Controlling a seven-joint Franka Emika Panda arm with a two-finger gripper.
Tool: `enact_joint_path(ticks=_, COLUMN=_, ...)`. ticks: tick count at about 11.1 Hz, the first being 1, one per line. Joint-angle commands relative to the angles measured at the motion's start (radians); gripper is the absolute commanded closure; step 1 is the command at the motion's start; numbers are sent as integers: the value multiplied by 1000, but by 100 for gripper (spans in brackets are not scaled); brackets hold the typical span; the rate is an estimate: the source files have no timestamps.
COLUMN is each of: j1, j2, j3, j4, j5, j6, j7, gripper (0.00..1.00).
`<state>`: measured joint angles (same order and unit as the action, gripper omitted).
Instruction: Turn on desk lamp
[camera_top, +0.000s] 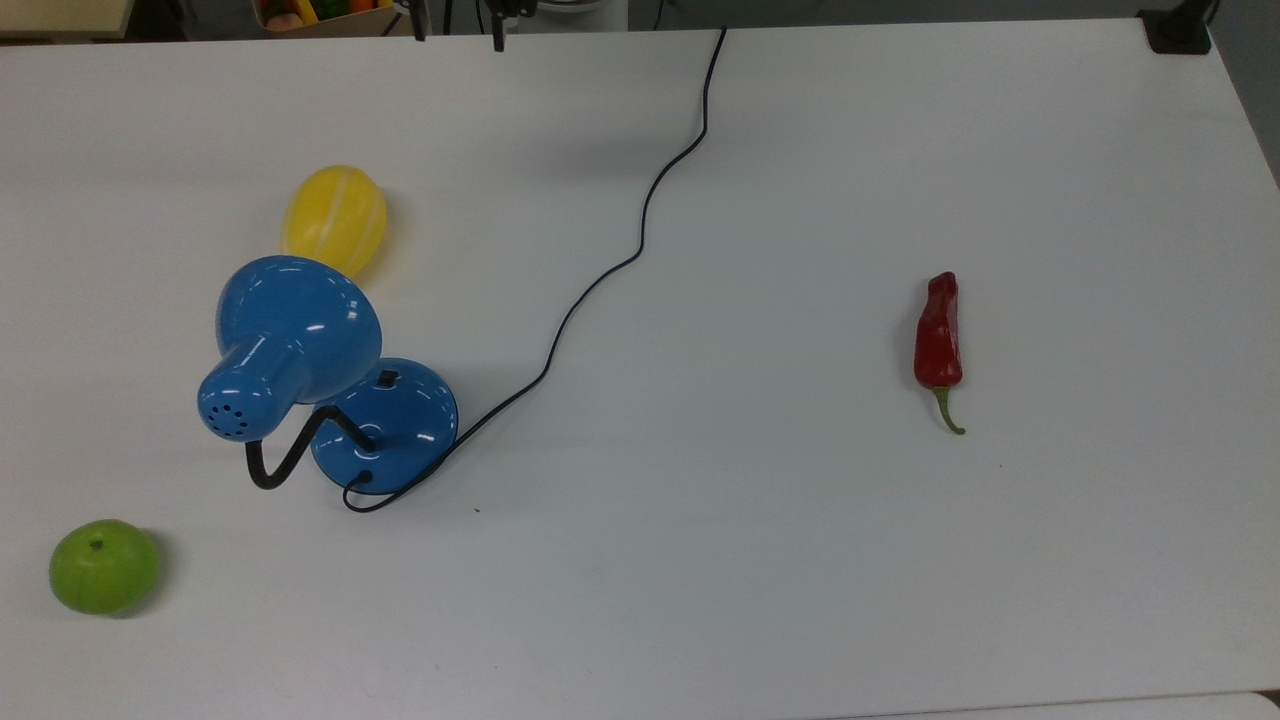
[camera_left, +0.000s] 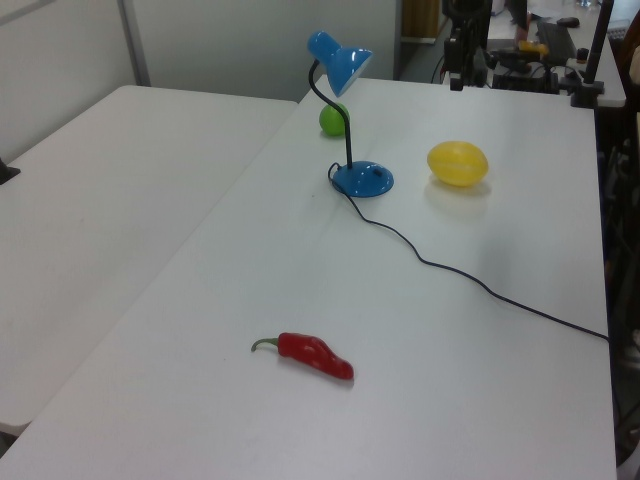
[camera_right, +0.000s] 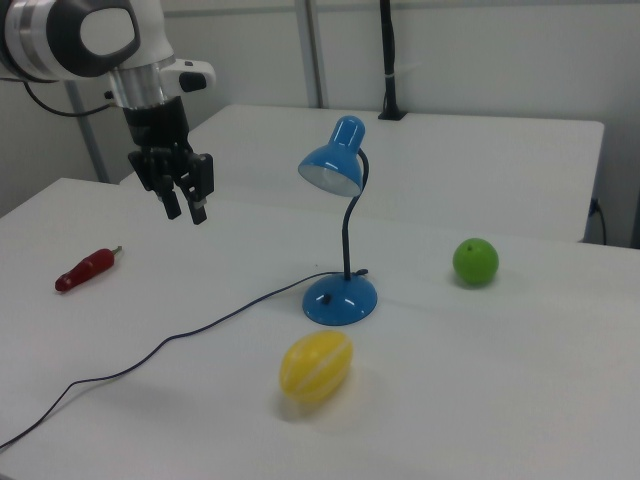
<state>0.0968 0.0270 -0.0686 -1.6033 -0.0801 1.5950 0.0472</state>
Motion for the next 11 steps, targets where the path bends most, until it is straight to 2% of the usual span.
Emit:
enact_joint_path(ticks=1, j1=1, j2=4, j3=-3, j4=9, j5=13, j6=17, j7=-21, gripper=100)
enact_joint_path(ticks=5, j1=-8, j2=5, j3=-5, j4=8, j5=16, j6=31, j7=-21, gripper=100)
enact_joint_path(ticks=11, j1=-77, j2=48, j3=-13, j4=-38, j5=16, j6=208, j7=-21, gripper=100)
